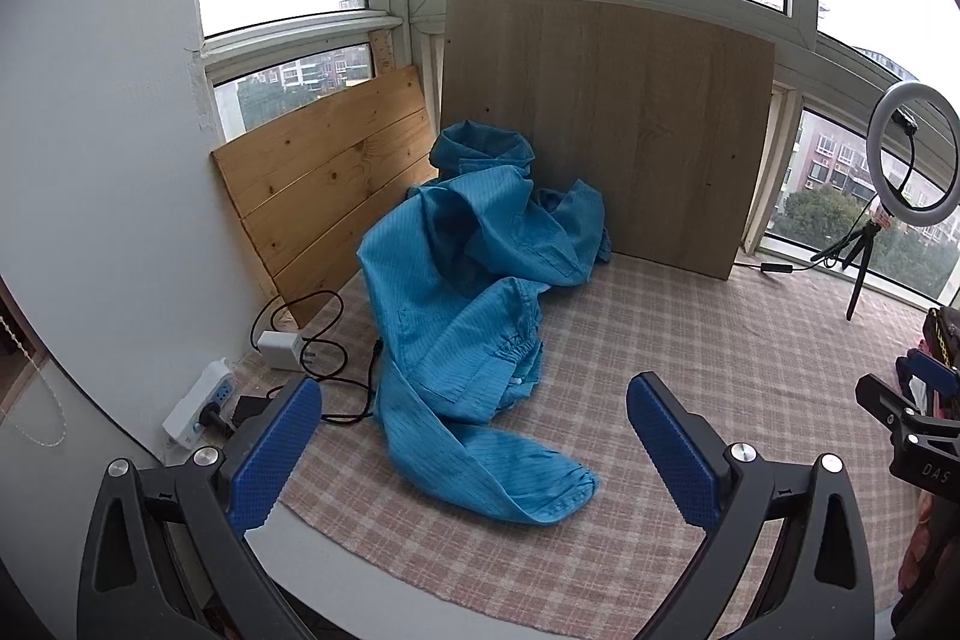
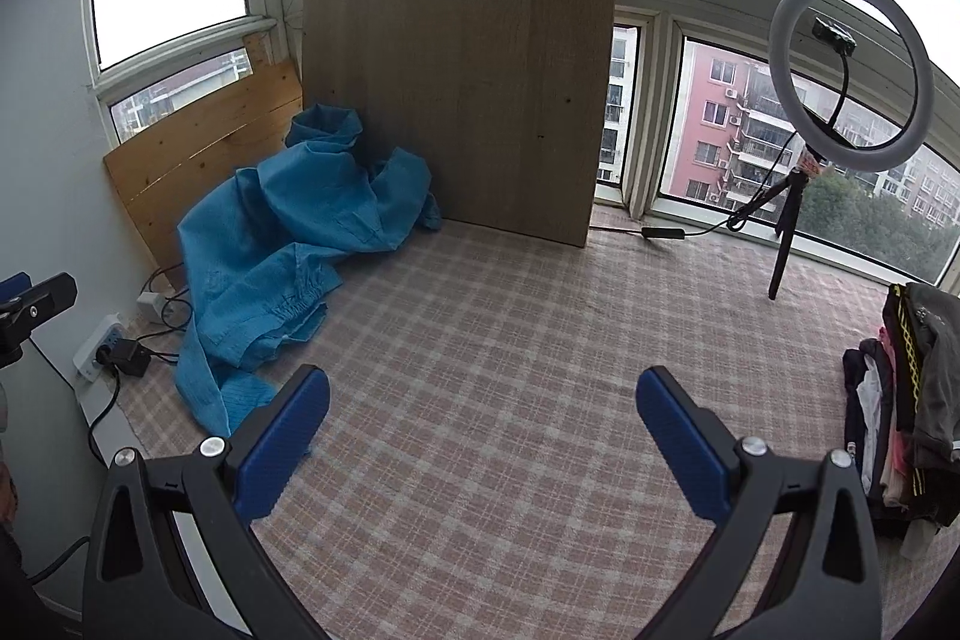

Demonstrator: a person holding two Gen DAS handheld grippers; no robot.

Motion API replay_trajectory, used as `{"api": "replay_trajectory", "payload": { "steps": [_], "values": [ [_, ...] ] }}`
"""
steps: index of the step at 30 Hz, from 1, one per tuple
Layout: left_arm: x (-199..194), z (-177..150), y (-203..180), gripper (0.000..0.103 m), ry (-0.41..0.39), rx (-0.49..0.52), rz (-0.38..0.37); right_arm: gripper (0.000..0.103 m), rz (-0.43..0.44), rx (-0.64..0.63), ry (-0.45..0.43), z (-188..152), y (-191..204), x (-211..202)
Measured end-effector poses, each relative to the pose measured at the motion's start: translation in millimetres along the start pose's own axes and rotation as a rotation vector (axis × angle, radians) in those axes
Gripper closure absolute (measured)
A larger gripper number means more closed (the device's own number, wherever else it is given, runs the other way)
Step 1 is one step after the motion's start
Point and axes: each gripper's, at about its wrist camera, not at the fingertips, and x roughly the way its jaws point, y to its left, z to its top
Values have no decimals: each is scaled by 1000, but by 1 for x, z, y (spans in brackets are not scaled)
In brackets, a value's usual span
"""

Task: Fold clothes
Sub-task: 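Move both grippers toward the crumpled blue striped coat by the board, then grasp the blue coat with the right gripper and pull it onto the rug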

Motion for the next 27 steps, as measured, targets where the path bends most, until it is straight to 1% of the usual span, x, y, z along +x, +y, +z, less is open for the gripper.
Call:
{"api": "replay_trajectory", "payload": {
  "steps": [4,10,15,17,22,27],
  "values": [
    [19,16,32,1,-2,-5,4,0,9,3,3,20,30,19],
    [47,38,76,1,-17,1,20,0,19,5,-20,52,72,46],
    [73,54,108,1,-24,-2,24,0,58,19,-32,73,99,72],
    [85,59,120,1,-22,-12,25,0,77,30,-24,81,108,86],
    [117,69,143,1,-3,-46,20,0,142,24,27,97,132,131],
    [150,69,151,1,38,-54,-1,0,154,-73,72,115,171,191]
  ]
}}
